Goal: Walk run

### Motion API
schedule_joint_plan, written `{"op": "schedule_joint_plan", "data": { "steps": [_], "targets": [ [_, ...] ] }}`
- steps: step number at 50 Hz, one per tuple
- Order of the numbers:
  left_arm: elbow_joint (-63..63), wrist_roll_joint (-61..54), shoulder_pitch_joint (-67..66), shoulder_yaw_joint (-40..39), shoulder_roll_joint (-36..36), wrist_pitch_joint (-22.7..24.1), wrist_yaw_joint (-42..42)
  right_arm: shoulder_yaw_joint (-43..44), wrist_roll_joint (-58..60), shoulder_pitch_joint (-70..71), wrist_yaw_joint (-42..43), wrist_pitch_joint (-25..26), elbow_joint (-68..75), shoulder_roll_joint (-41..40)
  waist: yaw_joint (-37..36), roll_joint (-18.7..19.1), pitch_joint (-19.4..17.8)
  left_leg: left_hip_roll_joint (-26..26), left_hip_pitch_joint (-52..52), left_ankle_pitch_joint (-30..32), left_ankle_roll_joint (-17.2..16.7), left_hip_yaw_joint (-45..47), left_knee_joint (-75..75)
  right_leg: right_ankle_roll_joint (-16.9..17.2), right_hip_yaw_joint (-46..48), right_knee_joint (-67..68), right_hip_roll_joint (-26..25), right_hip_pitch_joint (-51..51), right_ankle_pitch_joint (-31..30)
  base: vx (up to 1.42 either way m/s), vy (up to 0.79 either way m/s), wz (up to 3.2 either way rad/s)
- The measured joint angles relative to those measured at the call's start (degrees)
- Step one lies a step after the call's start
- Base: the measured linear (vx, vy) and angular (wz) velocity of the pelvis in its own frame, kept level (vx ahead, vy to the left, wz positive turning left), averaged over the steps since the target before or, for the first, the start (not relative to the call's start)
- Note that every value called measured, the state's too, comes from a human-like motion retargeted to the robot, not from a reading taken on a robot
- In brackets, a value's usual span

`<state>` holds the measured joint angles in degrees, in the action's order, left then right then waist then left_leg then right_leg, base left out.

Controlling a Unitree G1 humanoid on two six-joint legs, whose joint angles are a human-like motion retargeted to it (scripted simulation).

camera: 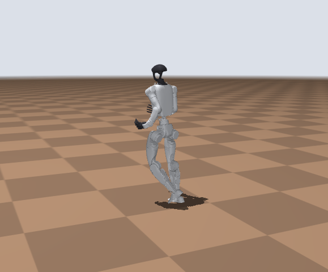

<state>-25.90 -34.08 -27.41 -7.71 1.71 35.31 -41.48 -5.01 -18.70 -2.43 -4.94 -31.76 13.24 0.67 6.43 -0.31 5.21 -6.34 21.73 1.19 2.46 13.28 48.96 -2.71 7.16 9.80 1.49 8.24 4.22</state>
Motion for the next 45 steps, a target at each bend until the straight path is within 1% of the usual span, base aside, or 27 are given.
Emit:
{"op": "schedule_joint_plan", "data": {
  "steps": [4, 7, 8, 9, 10, 12, 13, 15, 16, 18, 20, 22, 25, 28, 30, 31, 32, 33, 34, 35, 36, 37, 38, 39, 40, 42, 45],
  "targets": [
    [0.7, 1.0, -3.0, -2.1, -2.3, 0.0, -0.2, -0.8, 0.2, 2.4, -4.2, 0.8, -5.9, 5.1, -6.2, -1.3, -0.9, 1.2, 4.2, -4.8, 3.2, 5.7, -23.0, 1.8, 3.8, -4.5, -2.4, -7.5, -12.0, 1.13, -0.09, 0.61],
    [2.3, 1.1, -2.4, -1.9, -2.9, 0.2, 1.2, 0.7, 5.7, 1.3, -5.8, 2.8, -8.3, 8.7, -8.9, -2.0, -2.6, -1.9, 2.9, -6.4, 2.2, 5.5, -38.8, 3.2, 10.8, -6.0, -3.6, -14.4, -20.3, 1.11, -0.14, 0.94],
    [3.2, 1.0, -1.9, -1.6, -2.8, 0.2, 1.8, 0.9, 7.3, 0.5, -5.4, 3.1, -8.5, 9.5, -9.3, -2.6, -3.0, -2.3, 2.3, -5.1, 2.9, 6.4, -41.1, 3.7, 10.7, -5.1, -4.0, -15.9, -22.8, 1.09, -0.21, 0.92],
    [4.1, 1.0, -1.2, -1.4, -2.5, 0.3, 2.5, 0.7, 8.7, -0.5, -4.8, 3.1, -8.5, 10.1, -9.9, -3.5, -3.4, -2.2, 1.6, -1.9, 6.7, 8.8, -41.4, 4.6, 9.6, -3.5, -4.1, -16.9, -25.9, 1.14, -0.25, 0.78],
    [5.0, 1.1, -0.4, -1.2, -2.2, 0.5, 3.2, 0.5, 9.9, -1.6, -4.0, 3.1, -8.3, 10.6, -10.7, -4.5, -3.7, -1.7, 0.9, 2.5, 12.1, 12.0, -40.6, 5.7, 8.0, -1.4, -3.9, -17.6, -29.2, 1.32, -0.68, 0.2],
    [5.6, 1.9, 2.1, -1.1, -1.9, 1.0, 5.5, -0.6, 11.5, -4.1, -3.9, 3.0, -6.1, 9.6, -11.9, -8.2, -3.5, -0.7, -0.3, -9.9, 12.5, 10.0, -32.7, 3.8, 8.5, 8.9, -3.1, -16.7, -34.1, 1.67, -0.81, 0.43],
    [4.9, 2.5, 3.1, -0.5, -1.5, 1.7, 6.4, -0.3, 12.1, -6.4, -5.2, 2.8, -4.2, 8.7, -10.7, -9.2, -3.0, -1.7, -1.4, -14.0, 12.5, 7.1, -27.8, 3.6, 10.4, 19.4, -1.6, -14.6, -34.2, 1.75, -0.21, 1.66],
    [2.6, 2.1, 8.9, -2.1, 0.6, 2.5, 7.3, 0.0, 13.1, -10.1, -9.4, 2.7, 0.9, 7.6, -6.6, -9.5, -2.8, -4.1, -0.7, -18.2, 12.5, 1.9, -20.7, 3.3, 8.2, 36.8, 0.0, -8.5, -34.2, 1.46, 0.06, 1.71],
    [2.1, 1.1, 12.1, -2.7, 1.2, 1.6, 7.0, -0.7, 13.7, -11.8, -10.4, 3.1, 4.0, 6.8, -6.6, -6.8, -2.2, -0.7, -2.2, -18.9, 12.5, 1.1, -21.1, 1.5, 8.0, 35.9, -2.8, -6.6, -34.2, 1.11, 0.09, 0.71],
    [2.3, -1.6, 18.2, -0.7, 3.1, 0.0, 7.2, -1.3, 14.2, -15.6, -11.7, 3.3, 9.4, 6.8, -6.3, -1.1, -1.2, 3.9, -5.3, -19.6, 12.5, -2.8, -23.0, -2.6, 9.2, 34.2, -6.6, -2.4, -31.0, 1.0, 0.13, 0.66],
    [4.4, -6.0, 23.7, 2.9, 4.4, -0.3, 9.3, -0.9, 13.4, -20.2, -13.0, 2.3, 12.7, 9.4, -5.7, 1.6, -1.1, 3.7, -8.6, -18.7, 12.5, -6.1, -26.2, -6.0, 9.6, 35.0, -5.0, 3.3, -21.9, 1.15, 0.0, 1.27],
    [7.7, -9.7, 28.0, 5.9, 4.3, -0.5, 11.0, 0.2, 13.6, -25.3, -13.7, 1.9, 13.7, 11.3, -3.6, 2.7, -1.4, 1.6, -11.8, -14.9, 12.5, -9.8, -30.6, -7.4, 11.2, 32.9, -1.7, 8.8, -13.3, 1.08, -0.08, 1.91],
    [13.8, -13.0, 31.7, 10.3, 2.0, -0.6, 12.4, 1.7, 14.2, -32.7, -13.5, 1.1, 13.5, 13.8, 4.0, 4.1, -0.8, -1.7, -17.7, -5.8, 11.6, -17.3, -37.1, -4.5, 13.7, 23.5, 1.4, 15.3, -7.5, 1.22, -0.22, 2.73],
    [18.6, -12.4, 32.4, 11.0, -2.0, -0.1, 12.2, 3.5, 14.8, -36.6, -12.5, 0.3, 13.0, 14.0, 11.0, 3.5, -0.4, -2.8, -23.3, 3.6, 9.1, -21.7, -39.8, 0.4, 5.4, 9.9, -1.6, 20.2, -5.5, 1.04, -0.44, 2.16],
    [20.8, -10.6, 31.9, 10.3, -5.2, 0.5, 12.4, 4.4, 15.5, -37.0, -11.4, 0.8, 12.1, 12.5, 12.8, 2.7, -0.3, -3.6, -26.4, 9.7, 7.9, -22.8, -40.3, 5.5, -0.2, 1.8, -2.8, 21.8, -2.3, 1.1, -0.56, 0.72],
    [21.1, -9.3, 31.2, 9.6, -6.6, 0.8, 12.3, 4.8, 15.8, -36.3, -10.7, 1.4, 11.3, 11.0, 12.6, 2.1, -0.2, -4.0, -27.8, 12.8, 6.5, -21.8, -39.8, 8.8, 3.0, -0.5, -1.3, 21.4, -0.3, 1.33, -0.69, 0.0],
    [21.0, -7.8, 30.4, 8.9, -7.9, 1.0, 12.2, 5.2, 16.1, -35.5, -9.8, 1.9, 10.4, 9.3, 12.5, 1.7, -0.1, -3.9, -29.1, 15.9, 4.8, -20.6, -39.1, 9.0, 6.5, -1.9, -0.2, 21.2, 0.7, 1.28, -0.64, -0.14],
    [20.3, -6.2, 29.3, 8.2, -9.1, 1.3, 12.1, 5.5, 16.4, -34.2, -8.6, 2.3, 9.2, 7.1, 12.7, 1.8, -0.1, -3.2, -30.2, 19.4, 2.4, -19.2, -37.9, 2.7, 10.5, -1.4, -0.2, 21.0, -0.6, 1.2, -0.55, 0.18],
    [18.9, -4.9, 28.1, 7.6, -10.0, 1.4, 11.9, 5.7, 16.6, -32.5, -7.0, 2.6, 8.0, 5.1, 13.4, 1.2, 0.3, -3.3, -31.1, 23.0, -0.7, -17.8, -35.7, -0.2, 13.5, -0.4, 0.7, 20.2, -3.0, 1.2, -0.53, 0.52],
    [17.0, -3.8, 26.9, 7.1, -10.7, 1.4, 11.7, 5.9, 16.7, -30.6, -5.2, 2.8, 6.6, 3.1, 14.1, 0.3, 0.8, -3.8, -31.8, 26.8, -4.2, -16.4, -32.9, -1.6, 15.8, 0.9, 2.1, 19.1, -6.1, 1.33, -0.63, 0.16],
    [14.4, -3.2, 24.8, 5.3, -11.0, 1.3, 10.3, 4.8, 16.6, -28.6, -3.6, 2.5, 5.4, 1.2, 13.9, 1.3, 0.4, -2.0, -29.4, 28.0, -7.4, -13.3, -23.2, -3.8, 8.2, 5.0, -2.6, 18.7, -2.3, 1.31, -0.62, -0.09],
    [11.6, -2.9, 22.8, 3.7, -10.8, 1.7, 8.5, 4.3, 16.3, -25.8, -1.9, 2.2, 4.5, -0.6, 14.0, 2.8, -0.6, 0.7, -26.5, 28.8, -10.1, -11.5, -13.0, -5.1, 4.1, 8.7, -5.9, 18.3, 0.9, 1.11, -0.47, 0.13],
    [8.3, -3.3, 21.0, 2.7, -9.5, 2.8, 6.0, 5.0, 15.6, -21.4, -0.2, 1.7, 4.5, -2.5, 14.8, 5.3, -2.7, 5.1, -22.8, 28.8, -11.6, -12.3, -1.7, -4.7, 7.0, 11.9, -6.6, 18.0, 2.9, 0.95, -0.3, 0.57],
    [5.5, -4.1, 18.8, 2.3, -7.8, 4.6, 4.9, 5.6, 14.1, -16.9, 0.1, 1.3, 4.6, -3.0, 15.1, 5.3, -3.0, 4.6, -19.9, 28.8, -11.4, -12.9, 3.2, -4.2, 7.7, 12.3, -5.4, 16.3, 4.2, 0.89, -0.22, 0.54],
    [2.8, -5.1, 16.4, 2.1, -6.0, 6.8, 4.4, 6.3, 12.2, -12.3, -0.3, 0.9, 4.8, -2.7, 15.1, 4.2, -2.2, 1.7, -17.5, 28.8, -10.2, -13.5, 5.0, -3.6, 7.2, 11.4, -3.2, 13.9, 5.2, 1.04, -0.26, -0.73],
    [-0.2, -6.0, 9.9, 2.2, -3.9, 9.5, 4.0, 2.0, 8.8, -5.5, -0.8, 0.5, 3.8, -0.8, 12.2, 1.0, -0.7, -1.1, -12.9, 21.4, -6.6, -7.7, 6.2, -4.6, 0.9, 9.6, -3.1, 9.6, 6.3, 1.22, -0.24, -1.78],
    [-1.4, -4.0, 0.6, 1.6, -2.6, 10.2, 2.2, -0.3, 4.9, 1.4, -2.2, 0.0, -0.4, 2.0, 9.8, 1.4, -1.8, 1.8, -3.8, 9.3, -0.7, -5.8, 6.6, -5.6, -1.4, 4.9, -4.9, 3.3, 3.6, 1.19, -0.15, -0.97]
  ]
}}
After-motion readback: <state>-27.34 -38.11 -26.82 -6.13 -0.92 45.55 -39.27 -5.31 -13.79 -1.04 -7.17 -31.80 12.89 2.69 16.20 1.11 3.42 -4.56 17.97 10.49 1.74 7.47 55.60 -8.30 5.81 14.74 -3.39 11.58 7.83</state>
